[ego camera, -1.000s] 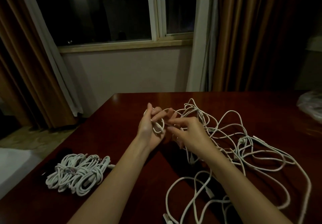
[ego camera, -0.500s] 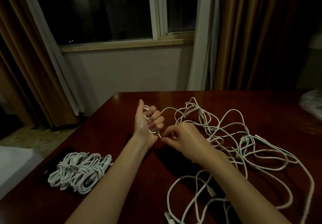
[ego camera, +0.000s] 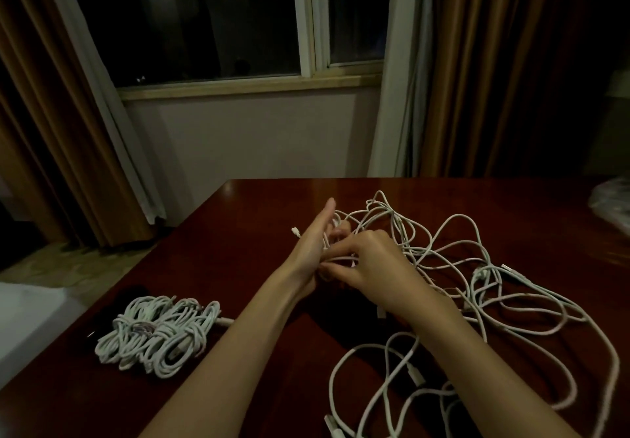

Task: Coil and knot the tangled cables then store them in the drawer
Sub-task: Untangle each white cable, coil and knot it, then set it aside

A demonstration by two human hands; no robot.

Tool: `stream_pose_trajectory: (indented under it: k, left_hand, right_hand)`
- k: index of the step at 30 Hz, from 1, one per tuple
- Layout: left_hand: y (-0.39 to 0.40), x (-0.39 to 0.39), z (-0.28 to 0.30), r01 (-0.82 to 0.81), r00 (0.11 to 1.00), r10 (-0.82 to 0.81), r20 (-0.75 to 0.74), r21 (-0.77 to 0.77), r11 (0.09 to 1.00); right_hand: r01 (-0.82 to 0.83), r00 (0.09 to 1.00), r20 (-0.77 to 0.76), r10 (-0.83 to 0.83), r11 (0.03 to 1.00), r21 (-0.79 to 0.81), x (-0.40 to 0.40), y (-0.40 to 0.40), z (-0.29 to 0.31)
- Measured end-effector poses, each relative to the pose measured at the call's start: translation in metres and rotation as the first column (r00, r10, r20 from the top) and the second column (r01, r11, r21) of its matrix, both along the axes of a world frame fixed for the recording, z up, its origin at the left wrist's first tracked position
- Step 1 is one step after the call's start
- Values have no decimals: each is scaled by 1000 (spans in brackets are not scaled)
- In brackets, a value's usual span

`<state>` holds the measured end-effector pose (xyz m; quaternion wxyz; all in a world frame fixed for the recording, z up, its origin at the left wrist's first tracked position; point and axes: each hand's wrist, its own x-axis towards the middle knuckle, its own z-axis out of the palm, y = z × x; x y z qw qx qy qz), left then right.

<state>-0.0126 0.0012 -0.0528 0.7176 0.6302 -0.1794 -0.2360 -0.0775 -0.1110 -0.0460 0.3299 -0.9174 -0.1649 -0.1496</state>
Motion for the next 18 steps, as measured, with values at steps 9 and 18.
stream_pose_trajectory:
  k: [9, 18]
  left_hand:
    - [2, -13, 8, 187, 977, -207, 46, 278, 942]
    - [6, -10, 5, 349, 932, -341, -124, 47, 936]
  right_hand:
    - [88, 995, 29, -91, 993, 81, 0, -11, 3]
    - [-3, 995, 84, -48, 849, 529, 0, -23, 16]
